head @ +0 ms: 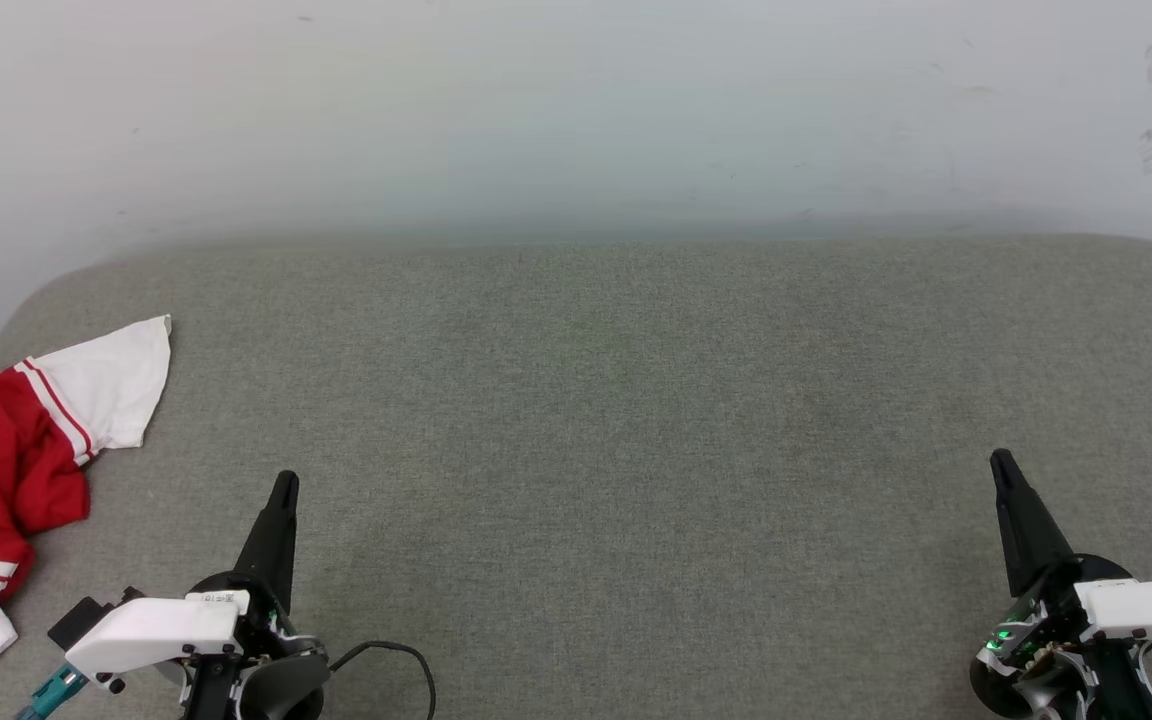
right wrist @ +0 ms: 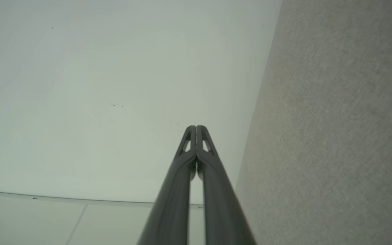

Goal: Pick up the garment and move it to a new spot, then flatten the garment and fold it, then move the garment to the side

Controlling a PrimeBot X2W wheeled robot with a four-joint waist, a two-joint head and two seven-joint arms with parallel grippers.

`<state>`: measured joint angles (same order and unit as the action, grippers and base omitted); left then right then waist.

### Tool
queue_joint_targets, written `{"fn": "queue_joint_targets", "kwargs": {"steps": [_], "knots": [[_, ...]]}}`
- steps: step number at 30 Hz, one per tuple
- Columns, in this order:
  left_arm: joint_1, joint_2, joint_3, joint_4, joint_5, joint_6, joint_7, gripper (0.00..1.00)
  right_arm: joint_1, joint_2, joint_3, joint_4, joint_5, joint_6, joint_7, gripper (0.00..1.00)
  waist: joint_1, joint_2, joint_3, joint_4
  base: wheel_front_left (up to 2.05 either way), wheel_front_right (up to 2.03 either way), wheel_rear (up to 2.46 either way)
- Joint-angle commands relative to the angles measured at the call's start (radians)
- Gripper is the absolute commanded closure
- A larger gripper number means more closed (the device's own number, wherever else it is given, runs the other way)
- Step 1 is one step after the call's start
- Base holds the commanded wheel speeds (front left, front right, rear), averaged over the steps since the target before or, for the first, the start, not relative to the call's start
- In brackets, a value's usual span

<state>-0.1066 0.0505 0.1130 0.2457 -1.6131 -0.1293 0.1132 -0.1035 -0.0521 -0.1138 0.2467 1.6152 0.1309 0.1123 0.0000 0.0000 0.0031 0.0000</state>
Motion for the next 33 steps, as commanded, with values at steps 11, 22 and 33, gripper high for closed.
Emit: {"fn": "queue_joint_targets", "kwargs": {"steps": [11, 22, 33], "knots": [[-0.006, -0.001, 0.003, -0.001, 0.0, -0.004, 0.004, 1.0, -0.013, 0.003, 0.001, 0.001, -0.005, 0.0, 0.001, 1.0, 0.0, 0.0, 0.0, 0.0, 0.0, 0.0, 0.0], [-0.006, -0.001, 0.003, -0.001, 0.0, -0.004, 0.004, 1.0, -0.013, 0.003, 0.001, 0.001, -0.005, 0.0, 0.001, 1.0, 0.0, 0.0, 0.0, 0.0, 0.0, 0.0, 0.0], [0.013, -0.002, -0.024, 0.008, 0.003, 0.0, -0.018, 0.0, 0.022, 0.001, 0.01, 0.003, -0.008, 0.0, -0.018, 0.0, 0.0, 0.0, 0.001, 0.0, 0.0, 0.0, 0.0]]}}
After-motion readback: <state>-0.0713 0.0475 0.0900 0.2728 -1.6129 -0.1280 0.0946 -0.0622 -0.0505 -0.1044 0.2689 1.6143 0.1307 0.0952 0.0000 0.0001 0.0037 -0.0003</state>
